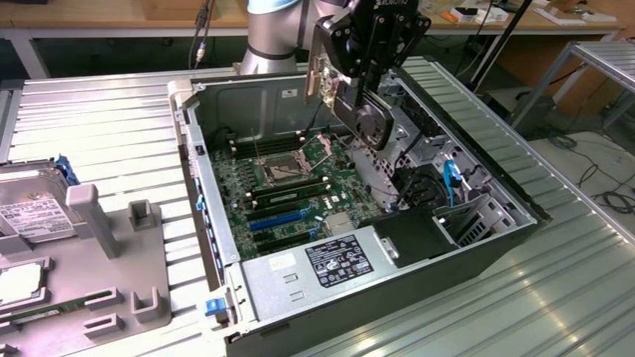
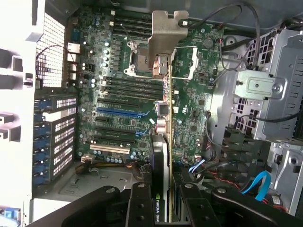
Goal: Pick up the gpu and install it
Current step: 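Insert the gpu into the slot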
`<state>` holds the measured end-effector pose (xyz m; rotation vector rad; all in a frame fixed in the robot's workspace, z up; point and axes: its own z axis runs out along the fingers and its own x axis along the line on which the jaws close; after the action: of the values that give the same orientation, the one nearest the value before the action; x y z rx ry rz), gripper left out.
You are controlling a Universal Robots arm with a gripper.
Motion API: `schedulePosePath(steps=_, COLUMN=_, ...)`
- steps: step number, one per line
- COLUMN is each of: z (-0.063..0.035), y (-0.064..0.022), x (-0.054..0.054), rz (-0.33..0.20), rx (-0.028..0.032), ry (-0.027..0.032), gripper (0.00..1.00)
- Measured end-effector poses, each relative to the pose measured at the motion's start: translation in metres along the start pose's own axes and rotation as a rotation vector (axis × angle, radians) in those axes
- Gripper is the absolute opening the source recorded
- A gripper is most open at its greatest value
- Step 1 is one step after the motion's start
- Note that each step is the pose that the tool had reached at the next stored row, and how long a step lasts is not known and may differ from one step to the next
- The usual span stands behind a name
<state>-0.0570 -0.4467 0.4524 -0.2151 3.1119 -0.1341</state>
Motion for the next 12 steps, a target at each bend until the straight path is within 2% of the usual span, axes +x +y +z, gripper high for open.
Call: schedulePosePath(steps=12, z=0.0000, y=0.0001, x=0.0006, rz=-0.122, rx=-0.0017, ry=-0.0107, gripper=0.27)
